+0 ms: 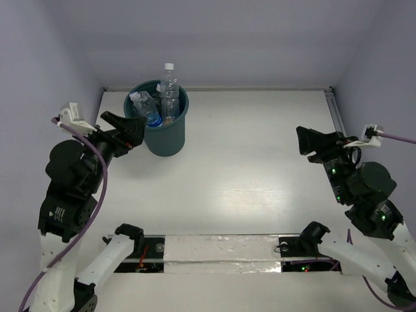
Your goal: Put the plastic bottles in the bin
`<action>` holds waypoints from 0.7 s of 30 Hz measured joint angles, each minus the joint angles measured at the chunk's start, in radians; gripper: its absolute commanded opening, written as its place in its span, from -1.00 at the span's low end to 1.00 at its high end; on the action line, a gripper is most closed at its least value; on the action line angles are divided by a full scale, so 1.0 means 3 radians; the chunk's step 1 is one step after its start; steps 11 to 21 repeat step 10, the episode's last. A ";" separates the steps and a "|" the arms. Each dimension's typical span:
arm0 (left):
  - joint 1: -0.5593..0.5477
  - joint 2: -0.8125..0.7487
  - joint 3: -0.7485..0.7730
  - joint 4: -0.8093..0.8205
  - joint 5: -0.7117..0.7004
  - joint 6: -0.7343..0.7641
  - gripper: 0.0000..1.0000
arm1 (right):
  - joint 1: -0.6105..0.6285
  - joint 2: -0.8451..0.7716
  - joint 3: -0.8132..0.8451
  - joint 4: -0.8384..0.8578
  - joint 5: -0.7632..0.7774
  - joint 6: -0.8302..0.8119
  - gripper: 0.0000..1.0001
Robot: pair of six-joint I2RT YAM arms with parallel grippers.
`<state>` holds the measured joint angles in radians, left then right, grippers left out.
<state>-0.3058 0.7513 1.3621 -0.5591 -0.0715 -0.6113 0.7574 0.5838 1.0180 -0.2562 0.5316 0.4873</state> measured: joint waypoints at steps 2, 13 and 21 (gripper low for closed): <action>0.0000 -0.0111 -0.0051 0.0003 0.0045 -0.0043 0.98 | -0.0023 -0.0104 -0.0001 -0.0134 0.0117 0.0045 0.57; 0.0000 -0.0039 -0.0118 0.0055 0.0187 -0.0161 0.98 | -0.0043 0.0168 0.0058 -0.0642 0.0187 0.0037 0.66; 0.0000 -0.0039 -0.0118 0.0055 0.0187 -0.0161 0.98 | -0.0043 0.0168 0.0058 -0.0642 0.0187 0.0037 0.66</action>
